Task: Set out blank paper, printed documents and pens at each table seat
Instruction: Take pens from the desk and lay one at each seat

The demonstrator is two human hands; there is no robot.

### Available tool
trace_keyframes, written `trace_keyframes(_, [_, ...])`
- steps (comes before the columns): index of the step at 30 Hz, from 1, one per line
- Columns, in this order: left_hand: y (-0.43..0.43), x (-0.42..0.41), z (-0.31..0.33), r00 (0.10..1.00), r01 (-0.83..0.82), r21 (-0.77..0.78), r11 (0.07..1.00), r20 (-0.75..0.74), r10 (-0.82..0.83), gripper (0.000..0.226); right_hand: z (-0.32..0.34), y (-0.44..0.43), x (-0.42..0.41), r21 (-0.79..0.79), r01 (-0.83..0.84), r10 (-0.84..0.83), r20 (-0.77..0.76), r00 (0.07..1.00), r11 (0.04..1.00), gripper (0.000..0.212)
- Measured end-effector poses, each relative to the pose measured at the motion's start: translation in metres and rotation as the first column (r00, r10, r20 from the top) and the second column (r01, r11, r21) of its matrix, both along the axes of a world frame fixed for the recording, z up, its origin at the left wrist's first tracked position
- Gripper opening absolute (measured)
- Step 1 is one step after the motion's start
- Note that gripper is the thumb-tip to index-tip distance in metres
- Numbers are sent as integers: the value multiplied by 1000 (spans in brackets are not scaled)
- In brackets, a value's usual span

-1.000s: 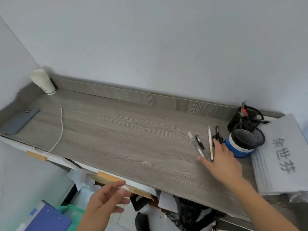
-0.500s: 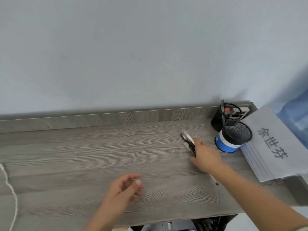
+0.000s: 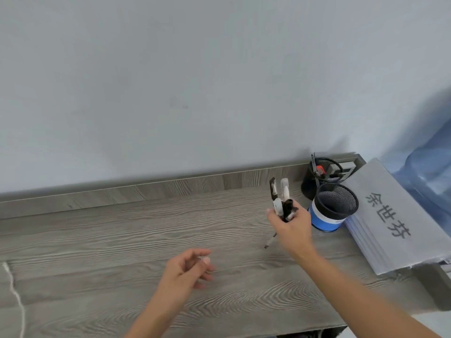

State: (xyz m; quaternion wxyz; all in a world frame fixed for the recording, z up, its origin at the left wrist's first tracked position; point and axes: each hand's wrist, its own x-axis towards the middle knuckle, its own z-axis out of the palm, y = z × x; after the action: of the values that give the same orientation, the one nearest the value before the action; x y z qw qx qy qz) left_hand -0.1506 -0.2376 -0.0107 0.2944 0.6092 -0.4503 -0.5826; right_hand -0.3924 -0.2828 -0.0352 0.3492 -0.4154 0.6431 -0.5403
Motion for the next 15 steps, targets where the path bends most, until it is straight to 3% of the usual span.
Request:
trace_keyframes(4, [7,2,4,999,-43,-4,999,21,43,15,-28,10,4,-9,31,-31,59,998,999,25])
trace_keyframes(7, [11,1,6,998,-53,-16,998,44,53,15,-46,21,-1,-24,-68,70,96,993,997,18])
trace_keyframes(9, [12,-2,5,997,-58,-14,998,50,59,15,-51,22,-4,-26,-155,155,8,988,988,25])
trace_keyframes(12, [13,-9,7,997,-66,-23,998,29,67,16,-47,18,-7,26,-212,214,-147,966,977,13])
trace_keyframes(15, [6,-21,17,996,-90,-115,989,14,92,18,-31,14,-8,40,-271,264,-397,879,962,20])
